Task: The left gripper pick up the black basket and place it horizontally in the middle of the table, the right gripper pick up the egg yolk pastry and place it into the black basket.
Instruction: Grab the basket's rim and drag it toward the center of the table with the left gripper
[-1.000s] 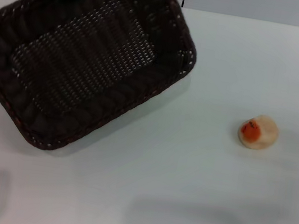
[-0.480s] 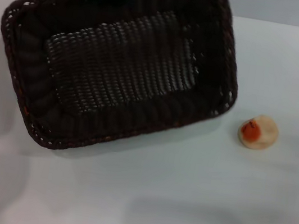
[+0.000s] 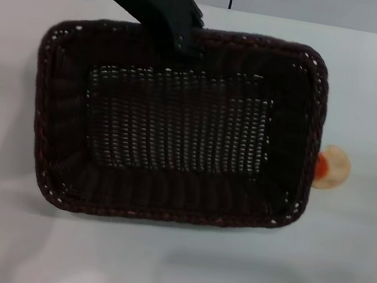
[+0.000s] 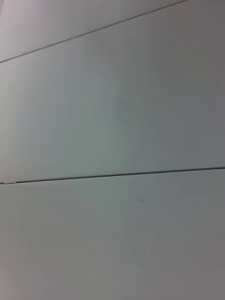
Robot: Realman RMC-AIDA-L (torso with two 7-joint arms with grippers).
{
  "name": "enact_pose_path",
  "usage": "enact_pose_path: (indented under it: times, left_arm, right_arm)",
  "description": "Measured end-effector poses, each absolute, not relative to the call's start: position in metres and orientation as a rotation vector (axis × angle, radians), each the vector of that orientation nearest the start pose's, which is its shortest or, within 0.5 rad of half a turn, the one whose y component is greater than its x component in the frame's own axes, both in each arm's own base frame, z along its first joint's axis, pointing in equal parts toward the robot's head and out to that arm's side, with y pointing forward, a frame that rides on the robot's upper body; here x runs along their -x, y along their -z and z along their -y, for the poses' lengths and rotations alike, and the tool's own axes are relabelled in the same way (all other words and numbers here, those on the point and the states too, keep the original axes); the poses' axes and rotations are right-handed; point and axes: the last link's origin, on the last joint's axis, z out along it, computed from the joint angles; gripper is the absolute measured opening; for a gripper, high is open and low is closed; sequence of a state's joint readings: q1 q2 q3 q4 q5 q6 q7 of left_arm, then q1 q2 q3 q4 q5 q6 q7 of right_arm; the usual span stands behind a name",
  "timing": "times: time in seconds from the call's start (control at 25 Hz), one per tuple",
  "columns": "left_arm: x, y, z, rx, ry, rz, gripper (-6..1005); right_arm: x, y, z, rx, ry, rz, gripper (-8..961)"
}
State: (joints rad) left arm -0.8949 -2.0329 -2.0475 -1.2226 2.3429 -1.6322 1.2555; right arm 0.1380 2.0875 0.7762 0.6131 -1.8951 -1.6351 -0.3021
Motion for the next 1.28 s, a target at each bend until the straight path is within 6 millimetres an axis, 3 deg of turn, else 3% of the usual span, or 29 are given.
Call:
enact_pose_path:
  times: [0.44,0.8,1.0,1.28]
  left_arm:
    - [0.079,-0.026,-0.402,2.910,-0.132,-0.073,243]
    - [0.085,-0.009,-0.396,2.937,-0.205,-0.118,258]
    - [0.083,-0.009,-0.397,2.905,-0.180,-0.136,440]
    - [0.074,-0.022,-0.403,2.805,-0.021,-0.147,483]
  right_arm:
    - [-0.302,-0.033,-0.248,0.957,-0.784,-0.333,475]
    - [-0.301,-0.035,-0.246,0.946,-0.786,-0.318,474]
    - [-0.301,-0.035,-0.245,0.948,-0.786,-0.314,474]
    - [-0.300,-0.034,-0.245,0.956,-0.788,-0.312,474]
